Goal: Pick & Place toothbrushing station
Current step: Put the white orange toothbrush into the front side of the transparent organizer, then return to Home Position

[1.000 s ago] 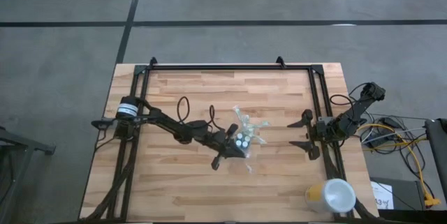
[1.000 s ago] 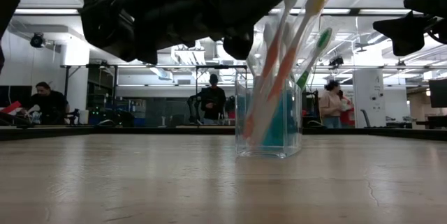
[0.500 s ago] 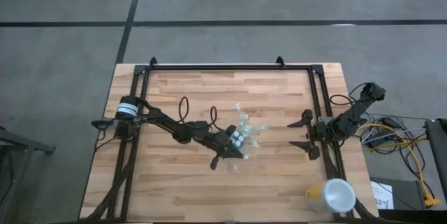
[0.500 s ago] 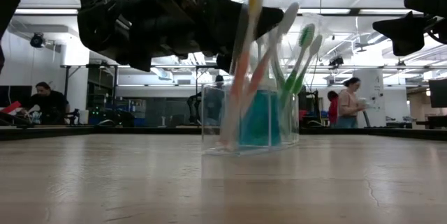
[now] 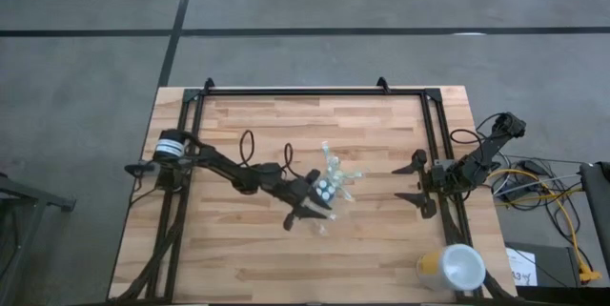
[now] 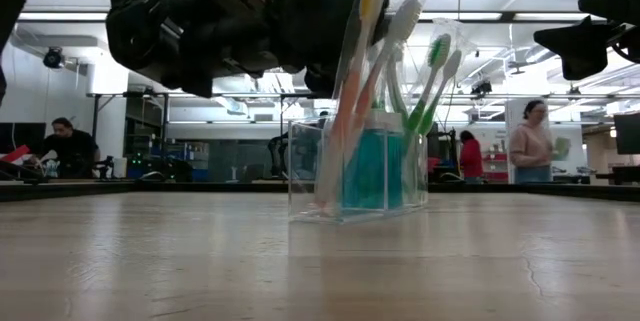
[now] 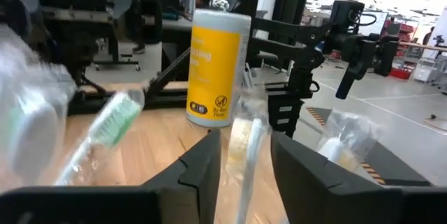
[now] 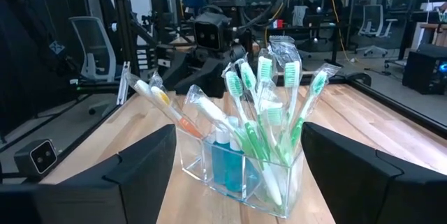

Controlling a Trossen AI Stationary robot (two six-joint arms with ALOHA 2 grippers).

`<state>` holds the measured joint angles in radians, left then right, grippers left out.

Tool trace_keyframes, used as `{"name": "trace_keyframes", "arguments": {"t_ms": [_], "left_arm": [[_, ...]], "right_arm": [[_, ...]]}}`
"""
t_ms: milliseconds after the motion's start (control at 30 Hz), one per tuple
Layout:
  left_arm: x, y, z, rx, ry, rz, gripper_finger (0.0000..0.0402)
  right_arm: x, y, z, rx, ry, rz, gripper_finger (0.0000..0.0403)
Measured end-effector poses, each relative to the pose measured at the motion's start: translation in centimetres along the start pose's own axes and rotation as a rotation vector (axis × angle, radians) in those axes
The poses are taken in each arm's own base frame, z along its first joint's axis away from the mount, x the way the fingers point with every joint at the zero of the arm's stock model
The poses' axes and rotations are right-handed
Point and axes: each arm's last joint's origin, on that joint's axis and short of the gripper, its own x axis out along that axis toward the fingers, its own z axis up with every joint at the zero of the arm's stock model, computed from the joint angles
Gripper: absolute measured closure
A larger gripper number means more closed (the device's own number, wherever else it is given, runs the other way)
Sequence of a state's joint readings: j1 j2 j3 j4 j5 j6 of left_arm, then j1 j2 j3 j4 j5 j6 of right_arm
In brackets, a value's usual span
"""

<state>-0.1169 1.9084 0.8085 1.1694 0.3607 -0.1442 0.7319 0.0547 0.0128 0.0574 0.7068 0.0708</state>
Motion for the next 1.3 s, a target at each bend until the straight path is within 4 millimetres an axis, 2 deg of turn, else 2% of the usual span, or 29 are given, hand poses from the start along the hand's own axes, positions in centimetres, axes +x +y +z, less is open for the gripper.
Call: {"name": "trace_keyframes", "arguments": {"t_ms": [433,533,667,1000,1133,1300], "left_arm": [[-1.1,0.0,3.1,0.091,-0.050,0.016,0.0264],[-1.5,-0.4,4.3,0.150,-0.005,0.017,0.0263],[-2.5,-1.0,6.4,0.134,0.081,0.025,0.0263],[-7.0,-3.2,12.4,0.209,0.044,0.037,0.0236],[-9.2,-4.2,13.2,0.221,0.015,0.038,0.0230],[-12.4,-5.3,12.5,0.238,-0.007,0.040,0.0229]], "right_arm": [[0.0,0.0,0.0,0.005,0.000,0.001,0.0101],[0.0,0.0,0.0,0.001,0.000,0.001,0.0105],[0.0,0.0,0.0,0.005,0.000,0.001,0.0105],[0.0,0.0,0.0,0.004,0.000,0.001,0.0092],[0.0,0.0,0.0,0.004,0.001,0.000,0.0094],[0.0,0.0,0.0,0.004,0.000,0.000,0.0102]]}}
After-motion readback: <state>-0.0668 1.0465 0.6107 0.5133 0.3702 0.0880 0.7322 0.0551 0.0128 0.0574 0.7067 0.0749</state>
